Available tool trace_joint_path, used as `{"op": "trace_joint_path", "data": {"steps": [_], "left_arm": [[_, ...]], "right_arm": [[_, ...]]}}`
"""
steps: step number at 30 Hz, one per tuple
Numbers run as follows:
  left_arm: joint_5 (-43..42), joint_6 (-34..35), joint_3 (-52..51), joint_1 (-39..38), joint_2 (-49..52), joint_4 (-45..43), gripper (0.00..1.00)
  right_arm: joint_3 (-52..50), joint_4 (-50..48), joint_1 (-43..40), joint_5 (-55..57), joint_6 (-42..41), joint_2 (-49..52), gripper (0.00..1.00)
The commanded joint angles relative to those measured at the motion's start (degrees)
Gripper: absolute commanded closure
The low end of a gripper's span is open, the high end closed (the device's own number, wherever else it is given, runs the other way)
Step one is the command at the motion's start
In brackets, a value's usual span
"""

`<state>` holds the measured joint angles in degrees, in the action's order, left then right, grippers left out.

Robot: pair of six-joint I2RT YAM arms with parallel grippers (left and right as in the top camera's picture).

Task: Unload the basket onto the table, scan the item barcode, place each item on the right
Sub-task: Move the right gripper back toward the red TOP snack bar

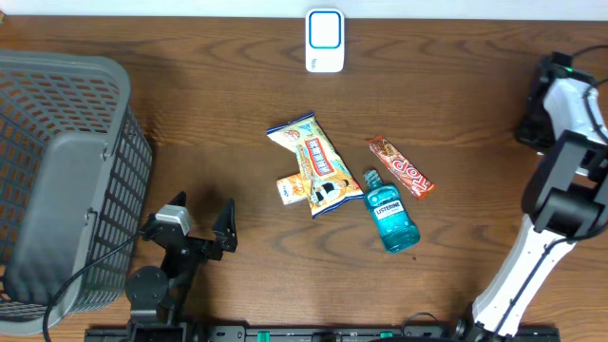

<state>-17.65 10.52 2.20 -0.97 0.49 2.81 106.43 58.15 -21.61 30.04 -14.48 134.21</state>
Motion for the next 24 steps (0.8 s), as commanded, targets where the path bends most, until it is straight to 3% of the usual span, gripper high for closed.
{"op": "trace_joint_path", "data": {"steps": [1,8,15,24], "left_arm": [[-0.3,0.1,-1.0,-0.2,-0.2,1.8,0.02],[-0.2,0.1,-1.0,-0.2,-0.2,1.8,0.02],[-0.3,0.1,-1.0,-0.2,-0.2,1.8,0.02],[-0.3,0.1,-1.0,-0.2,-0.2,1.8,0.02]], "right_arm": [[0.1,-1.1,-3.9,3.5,-0.2,0.4,0.99],[0.6,-0.5,-9.5,-3.1,-0.3,0.3,0.99],[8.5,7.6,-10.3,-11.5,-1.4,-1.0,0.99],[12.8,14.4,-8.2,-28.6,-2.9,-14.5,0.99]]}}
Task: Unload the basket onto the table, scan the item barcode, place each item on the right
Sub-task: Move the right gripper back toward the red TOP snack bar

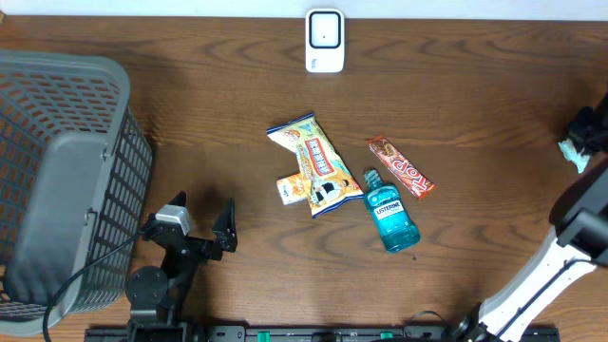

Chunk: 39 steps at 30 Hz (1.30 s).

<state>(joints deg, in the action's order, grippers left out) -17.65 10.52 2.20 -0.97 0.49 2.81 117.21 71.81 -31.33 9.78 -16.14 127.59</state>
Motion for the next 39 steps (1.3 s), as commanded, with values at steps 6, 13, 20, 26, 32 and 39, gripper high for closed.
{"op": "trace_joint_path", "data": {"steps": [6,13,20,26,32,39], "left_arm": [[-0.2,0.1,-1.0,-0.2,-0.2,1.8,0.02],[-0.2,0.1,-1.0,-0.2,-0.2,1.8,0.02],[-0.2,0.1,-1.0,-0.2,-0.2,1.8,0.02],[-0.2,0.1,-1.0,-0.2,-0.2,1.8,0.02],[-0.2,0.1,-1.0,-0.2,-0.2,1.8,0.02],[-0.2,0.1,-1.0,-0.2,-0.2,1.8,0.02]], "right_arm": [[2.0,5.0,6.9,-12.3,-1.2,-20.4,0.99],[2.0,10.9,19.5,-11.7,0.5,-27.9,0.85],[-4.0,11.2,33.4,-10.3,-5.8,-27.7,0.79],[-14.5,5.4,41.8,-4.7,-10.6,-27.7,0.72],[-24.3,0.9,47.6,0.7,-10.6,-27.7,0.58],[-33.1,-5.6,49.7,2.1,-10.6,-27.7,0.46]]}}
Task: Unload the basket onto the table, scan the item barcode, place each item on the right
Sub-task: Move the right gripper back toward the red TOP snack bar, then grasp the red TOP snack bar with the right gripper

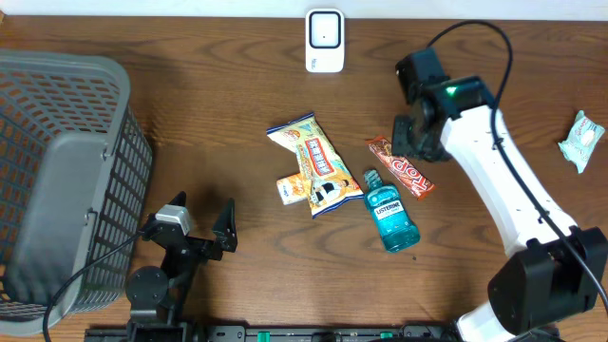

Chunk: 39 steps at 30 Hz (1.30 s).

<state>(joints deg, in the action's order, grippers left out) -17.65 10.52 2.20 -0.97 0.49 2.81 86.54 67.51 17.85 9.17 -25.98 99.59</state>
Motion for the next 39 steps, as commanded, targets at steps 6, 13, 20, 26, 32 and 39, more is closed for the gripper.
{"op": "trace_joint_path", "data": {"steps": [6,13,20,26,32,39], "left_arm": [[-0.2,0.1,-1.0,-0.2,-0.2,1.8,0.02],[-0.2,0.1,-1.0,-0.2,-0.2,1.8,0.02],[-0.2,0.1,-1.0,-0.2,-0.2,1.8,0.02],[-0.2,0.1,-1.0,-0.2,-0.2,1.8,0.02],[-0.2,0.1,-1.0,-0.2,-0.2,1.8,0.02],[-0.2,0.1,-1.0,-0.2,-0.2,1.8,0.02]], "right_arm": [[-7.1,-5.2,0.6,2.7,-0.8,0.3,0.45],[-10.9,-10.7,2.3,4.3,1.1,0.3,0.43],[-16.3,-20.2,7.3,11.2,6.7,0.3,0.4],[-19.4,-23.6,9.6,20.6,9.1,0.3,0.39],[-19.6,-26.3,9.4,22.0,9.4,0.6,0.45],[-19.9,-28.9,9.6,22.0,14.6,3.8,0.5]]}}
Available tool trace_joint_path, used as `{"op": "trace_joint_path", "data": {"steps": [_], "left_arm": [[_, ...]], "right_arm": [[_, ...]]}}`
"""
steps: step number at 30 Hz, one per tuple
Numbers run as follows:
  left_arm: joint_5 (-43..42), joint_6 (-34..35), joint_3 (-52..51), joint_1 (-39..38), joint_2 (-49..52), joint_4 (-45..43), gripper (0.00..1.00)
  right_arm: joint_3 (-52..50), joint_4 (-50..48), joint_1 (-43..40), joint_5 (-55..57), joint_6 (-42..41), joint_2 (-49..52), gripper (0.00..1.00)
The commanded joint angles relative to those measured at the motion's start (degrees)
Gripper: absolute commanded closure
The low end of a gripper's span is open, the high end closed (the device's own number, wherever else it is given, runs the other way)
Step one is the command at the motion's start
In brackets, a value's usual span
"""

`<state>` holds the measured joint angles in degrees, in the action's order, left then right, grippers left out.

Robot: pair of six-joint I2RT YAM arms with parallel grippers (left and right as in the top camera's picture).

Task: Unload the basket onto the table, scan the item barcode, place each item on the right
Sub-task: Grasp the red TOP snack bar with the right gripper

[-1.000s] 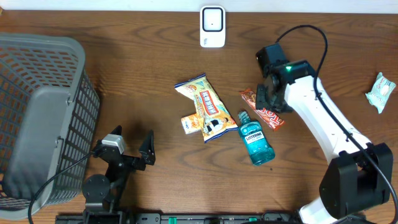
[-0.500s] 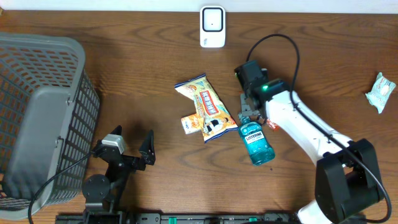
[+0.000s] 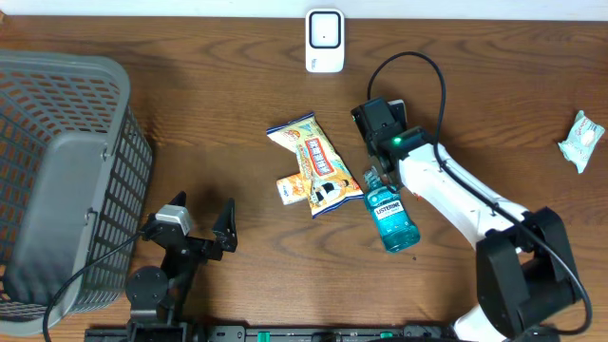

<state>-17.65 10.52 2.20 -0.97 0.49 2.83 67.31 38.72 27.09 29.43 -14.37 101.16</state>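
The white barcode scanner (image 3: 324, 41) stands at the table's far edge. Mid-table lie a yellow snack bag (image 3: 313, 161), a small yellow box (image 3: 290, 190) and a blue mouthwash bottle (image 3: 390, 219). My right gripper (image 3: 378, 120) hangs just right of the snack bag's far end and beyond the bottle's cap. Its fingers are hidden under the wrist, and the arm covers the spot to the right of the bag. My left gripper (image 3: 201, 213) rests open near the front edge, holding nothing.
A grey mesh basket (image 3: 66, 171) fills the left side. A teal packet (image 3: 579, 140) lies alone at the far right. The right arm's white link (image 3: 456, 195) crosses the table from the front right corner.
My right gripper has moved left and slightly nearer, from over the red candy bar's far end to beside the snack bag. The arm now covers the red bar. Nothing else moved.
My right arm was first folded at the table's right edge. Then it was mostly out of view, with a teal packet beside its gripper. Later the packet lay alone at the right and the gripper hung over the red bar; now it is nearer the bag.
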Motion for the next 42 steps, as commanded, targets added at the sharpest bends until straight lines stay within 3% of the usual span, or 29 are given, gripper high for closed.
{"op": "trace_joint_path", "data": {"steps": [1,15,20,23,27,29,31,42], "left_arm": [[-0.2,0.1,-1.0,-0.2,-0.2,1.8,0.02],[-0.2,0.1,-1.0,-0.2,-0.2,1.8,0.02],[-0.2,0.1,-1.0,-0.2,-0.2,1.8,0.02],[-0.2,0.1,-1.0,-0.2,-0.2,1.8,0.02],[-0.3,0.1,-1.0,-0.2,-0.2,1.8,0.02],[-0.3,0.1,-1.0,-0.2,-0.2,1.8,0.02],[-0.2,0.1,-1.0,-0.2,-0.2,1.8,0.02],[-0.3,0.1,-1.0,-0.2,-0.2,1.8,0.02]], "right_arm": [[-0.7,-0.2,0.4,1.7,3.2,2.9,0.5],[-0.7,1.2,2.3,-4.6,3.0,9.7,0.51],[-0.7,0.0,3.0,-5.9,-3.3,11.6,0.52],[-0.7,-0.1,2.8,-8.5,-8.9,13.8,0.59],[-0.7,-1.2,2.4,-16.8,-8.4,18.1,0.65],[-0.7,-0.6,2.2,-21.8,-7.2,19.9,0.89],[-0.7,-0.1,2.1,-25.2,-7.2,20.4,0.98],[-0.6,1.8,-1.3,-41.4,-2.1,13.2,0.99]]}}
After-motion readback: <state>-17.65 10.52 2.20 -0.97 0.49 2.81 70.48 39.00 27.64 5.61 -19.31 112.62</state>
